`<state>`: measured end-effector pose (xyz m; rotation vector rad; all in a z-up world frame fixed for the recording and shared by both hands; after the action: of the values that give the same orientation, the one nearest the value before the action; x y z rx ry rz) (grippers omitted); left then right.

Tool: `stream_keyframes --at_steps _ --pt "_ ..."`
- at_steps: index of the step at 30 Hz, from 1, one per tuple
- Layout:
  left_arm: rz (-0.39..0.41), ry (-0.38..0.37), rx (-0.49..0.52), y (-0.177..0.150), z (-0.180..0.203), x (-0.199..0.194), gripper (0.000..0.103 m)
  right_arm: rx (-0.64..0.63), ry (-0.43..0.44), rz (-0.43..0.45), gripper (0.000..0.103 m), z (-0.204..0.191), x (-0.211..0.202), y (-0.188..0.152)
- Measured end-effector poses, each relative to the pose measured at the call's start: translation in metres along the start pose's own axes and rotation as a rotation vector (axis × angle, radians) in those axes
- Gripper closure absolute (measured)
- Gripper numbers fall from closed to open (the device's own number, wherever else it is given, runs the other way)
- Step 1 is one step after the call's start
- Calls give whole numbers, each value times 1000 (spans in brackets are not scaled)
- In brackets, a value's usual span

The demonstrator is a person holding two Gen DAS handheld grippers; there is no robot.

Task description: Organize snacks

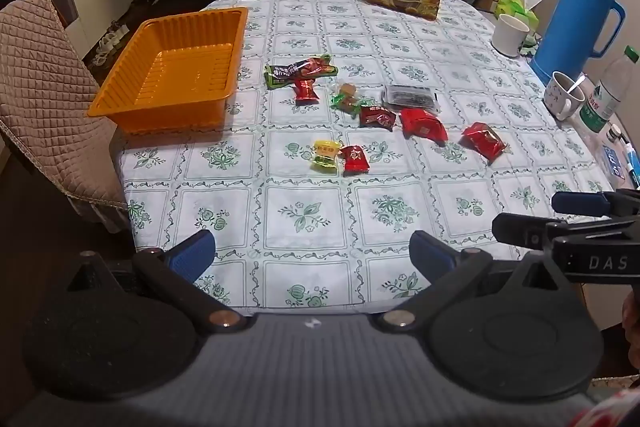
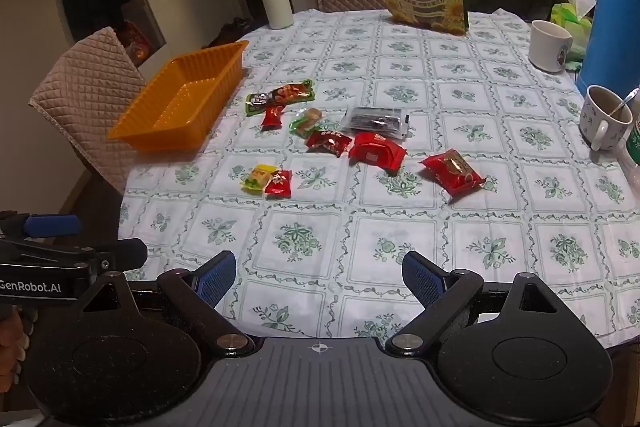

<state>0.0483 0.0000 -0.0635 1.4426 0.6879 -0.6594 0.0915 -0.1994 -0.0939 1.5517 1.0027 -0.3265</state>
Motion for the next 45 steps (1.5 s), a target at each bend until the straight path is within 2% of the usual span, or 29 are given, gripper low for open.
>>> stream_keyframes --at_steps 45 --pt "-6 -21 5 -1 8 3 0 -7 -9 1 13 0 -2 3"
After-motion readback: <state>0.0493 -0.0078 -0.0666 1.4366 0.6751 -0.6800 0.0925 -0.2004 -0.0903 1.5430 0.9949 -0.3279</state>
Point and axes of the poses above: each gripper's, at about its wrist camera, not at the fingertips, and x roughly the way its jaws point, z to its right, y to its top, the point moved 8 cm from there along x, roughly the way its jaws point, and after that the axes turned 3 degrees about z, right-handed, at the moved point
